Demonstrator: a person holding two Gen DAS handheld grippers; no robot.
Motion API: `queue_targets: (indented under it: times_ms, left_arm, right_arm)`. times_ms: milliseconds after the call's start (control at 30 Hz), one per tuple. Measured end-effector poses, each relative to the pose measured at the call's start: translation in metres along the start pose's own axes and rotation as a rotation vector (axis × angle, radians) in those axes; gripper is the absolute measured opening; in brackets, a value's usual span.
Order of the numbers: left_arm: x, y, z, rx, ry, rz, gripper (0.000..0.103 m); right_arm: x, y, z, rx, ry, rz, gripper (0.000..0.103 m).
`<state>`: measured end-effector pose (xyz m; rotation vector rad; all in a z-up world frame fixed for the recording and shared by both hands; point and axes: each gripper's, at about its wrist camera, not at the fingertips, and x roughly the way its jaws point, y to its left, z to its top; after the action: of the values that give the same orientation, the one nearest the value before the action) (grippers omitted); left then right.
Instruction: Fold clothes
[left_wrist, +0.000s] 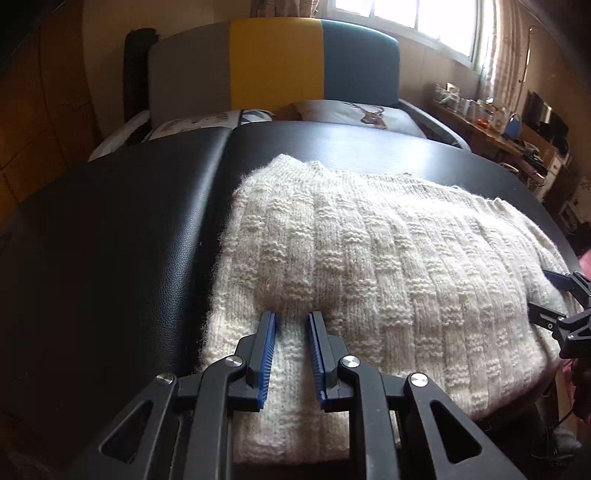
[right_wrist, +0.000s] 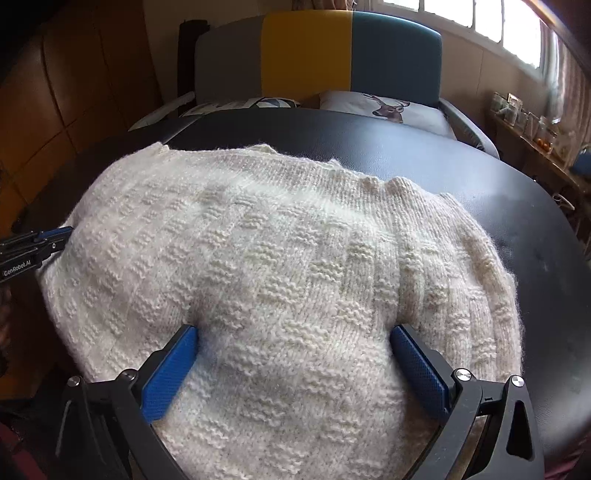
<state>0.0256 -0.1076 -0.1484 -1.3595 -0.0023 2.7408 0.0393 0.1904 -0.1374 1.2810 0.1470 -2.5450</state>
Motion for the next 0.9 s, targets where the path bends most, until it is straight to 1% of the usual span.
queue_targets:
  times_ms: [67,133,267,333,367,433,467,533,600,667,767,900]
  left_arm:
    - [-0.002,-0.004,0.000,-0.009,0.004,0.022,0.018]
    - [-0.014,-0.004,0.005,-0.004,-0.007,0.036,0.018]
    - [-0.034,-0.013,0.023,0.006,-0.080,0.039,0.018]
    - [-0.038,-0.018,0.031,0.025,-0.106,0.044,0.018]
    - [-0.036,-0.020,0.034,0.040,-0.105,0.054,0.018]
    - [-0.024,-0.021,0.036,0.054,-0.078,0.079,0.018]
    - [-0.012,-0.022,0.038,0.045,-0.047,0.075,0.018]
    - [0.010,-0.022,0.042,0.030,0.007,0.069,0.018]
    - [0.014,-0.024,0.035,0.043,-0.039,0.077,0.018]
    - [0.012,-0.026,0.031,0.049,-0.043,0.090,0.018]
    - [0.013,-0.021,0.031,-0.002,-0.029,0.063,0.018]
    - [0.016,-0.020,0.029,-0.009,-0.029,0.062,0.018]
  right_arm:
    - [0.002,-0.003,0.001,-0.007,-0.013,0.005,0.103]
    - [0.003,-0.006,0.005,-0.001,-0.013,0.010,0.103]
    - [-0.003,-0.010,0.013,0.028,0.006,0.020,0.103]
    - [-0.018,-0.011,0.017,0.051,-0.031,0.008,0.103]
    - [-0.026,-0.012,0.018,0.060,-0.047,-0.002,0.103]
    - [-0.032,-0.014,0.019,0.064,-0.051,-0.063,0.103]
    - [-0.031,-0.017,0.018,0.070,-0.040,-0.097,0.103]
    - [-0.026,-0.025,0.012,0.104,-0.012,-0.114,0.103]
    - [-0.011,-0.033,0.001,0.130,0.052,-0.116,0.103]
    - [-0.009,-0.036,-0.008,0.128,0.012,-0.105,0.103]
    - [-0.007,-0.037,-0.009,0.121,0.001,-0.104,0.103]
    - [-0.008,-0.037,-0.013,0.115,-0.019,-0.099,0.103]
